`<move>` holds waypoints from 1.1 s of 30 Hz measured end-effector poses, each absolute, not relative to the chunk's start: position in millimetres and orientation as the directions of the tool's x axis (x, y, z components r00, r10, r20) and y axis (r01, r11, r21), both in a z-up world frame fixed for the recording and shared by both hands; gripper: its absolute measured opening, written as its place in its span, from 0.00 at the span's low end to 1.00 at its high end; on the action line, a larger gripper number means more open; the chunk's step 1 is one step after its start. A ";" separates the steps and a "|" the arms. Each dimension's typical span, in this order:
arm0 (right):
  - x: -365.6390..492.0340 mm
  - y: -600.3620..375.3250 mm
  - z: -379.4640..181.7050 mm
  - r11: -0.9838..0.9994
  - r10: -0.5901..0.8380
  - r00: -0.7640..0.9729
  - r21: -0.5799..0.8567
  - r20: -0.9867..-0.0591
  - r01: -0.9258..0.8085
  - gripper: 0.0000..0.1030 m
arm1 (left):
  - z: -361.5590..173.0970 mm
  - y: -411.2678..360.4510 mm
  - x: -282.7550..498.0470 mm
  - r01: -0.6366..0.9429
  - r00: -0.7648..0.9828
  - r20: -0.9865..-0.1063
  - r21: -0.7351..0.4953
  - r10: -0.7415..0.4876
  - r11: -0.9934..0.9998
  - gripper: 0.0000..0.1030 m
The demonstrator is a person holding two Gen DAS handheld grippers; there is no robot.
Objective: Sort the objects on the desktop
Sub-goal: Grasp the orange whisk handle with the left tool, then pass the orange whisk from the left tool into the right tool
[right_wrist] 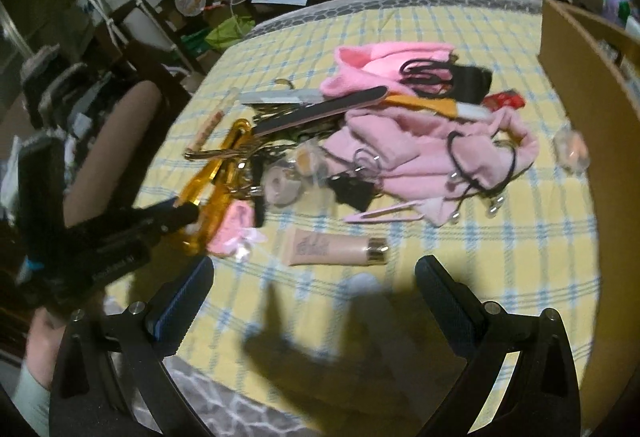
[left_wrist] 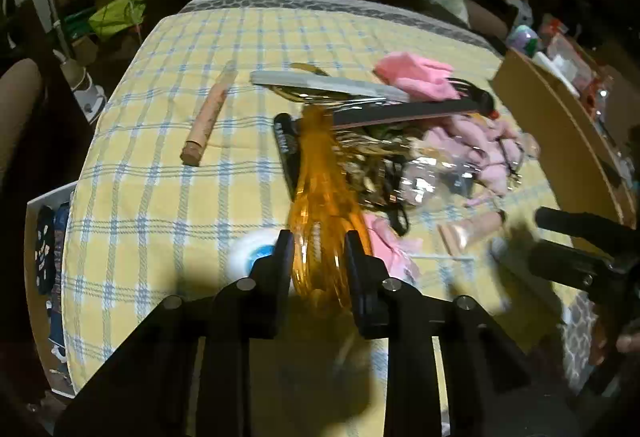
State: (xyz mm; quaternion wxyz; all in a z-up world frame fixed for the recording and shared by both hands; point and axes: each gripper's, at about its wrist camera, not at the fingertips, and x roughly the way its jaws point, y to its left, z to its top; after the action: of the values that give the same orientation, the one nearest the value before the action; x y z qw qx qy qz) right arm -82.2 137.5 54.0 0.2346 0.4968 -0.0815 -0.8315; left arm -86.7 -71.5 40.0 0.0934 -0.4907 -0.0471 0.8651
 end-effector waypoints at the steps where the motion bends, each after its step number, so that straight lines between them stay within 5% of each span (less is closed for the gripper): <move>1: -81.9 137.4 54.0 -0.867 -0.490 -0.385 0.393 -0.782 0.305 1.00 | 41.5 -69.1 -82.9 -0.127 -0.496 -0.838 -0.189 0.227 -0.974 0.11; 5: -81.7 136.9 52.2 -0.821 -0.569 -0.338 0.497 -0.750 0.281 0.98 | 43.0 -56.5 -67.9 -0.155 -0.462 -0.846 -0.219 0.266 -0.963 0.11; 9: -84.2 133.5 45.0 -0.777 -0.629 -0.271 0.575 -0.729 0.257 0.67 | 42.0 -39.6 -53.9 -0.176 -0.442 -0.857 -0.206 0.264 -0.963 0.11; 12: -84.4 129.0 40.0 -0.770 -0.638 -0.250 0.592 -0.729 0.238 0.64 | 49.6 -47.3 -50.7 -0.135 -0.483 -0.843 -0.197 0.238 -0.971 0.14; 14: -84.2 127.8 40.0 -0.758 -0.652 -0.243 0.610 -0.719 0.229 0.64 | 52.6 -61.1 -52.6 -0.092 -0.502 -0.834 -0.211 0.228 -0.973 0.34; 15: -83.8 126.7 40.7 -0.751 -0.660 -0.241 0.620 -0.711 0.228 0.64 | 52.9 -69.2 -54.6 -0.068 -0.506 -0.831 -0.232 0.233 -0.970 0.56; 16: -83.9 126.3 41.0 -0.747 -0.665 -0.241 0.624 -0.707 0.229 0.64 | 52.5 -78.4 -55.8 -0.037 -0.512 -0.825 -0.257 0.240 -0.966 0.67; 23: -89.9 109.8 40.4 -0.725 -0.689 -0.232 0.645 -0.687 0.241 0.64 | 31.7 -90.1 -62.5 -0.018 -0.454 -0.827 -0.363 0.332 -0.931 0.64; 28: -97.9 99.6 27.2 -0.689 -0.725 -0.198 0.691 -0.660 0.220 0.44 | 25.2 -70.4 -66.8 -0.088 -0.417 -0.847 -0.322 0.329 -0.942 0.46; 33: -107.4 85.2 16.1 -0.647 -0.762 -0.171 0.727 -0.625 0.228 0.38 | 23.5 -64.2 -71.8 -0.115 -0.406 -0.846 -0.329 0.346 -0.937 0.35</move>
State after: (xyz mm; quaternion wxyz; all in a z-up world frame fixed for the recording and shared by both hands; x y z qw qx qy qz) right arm -107.4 85.2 16.1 0.3414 0.5459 -0.2444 -0.7250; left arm -71.8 -64.2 23.5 0.1386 -0.5272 -0.1098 0.8312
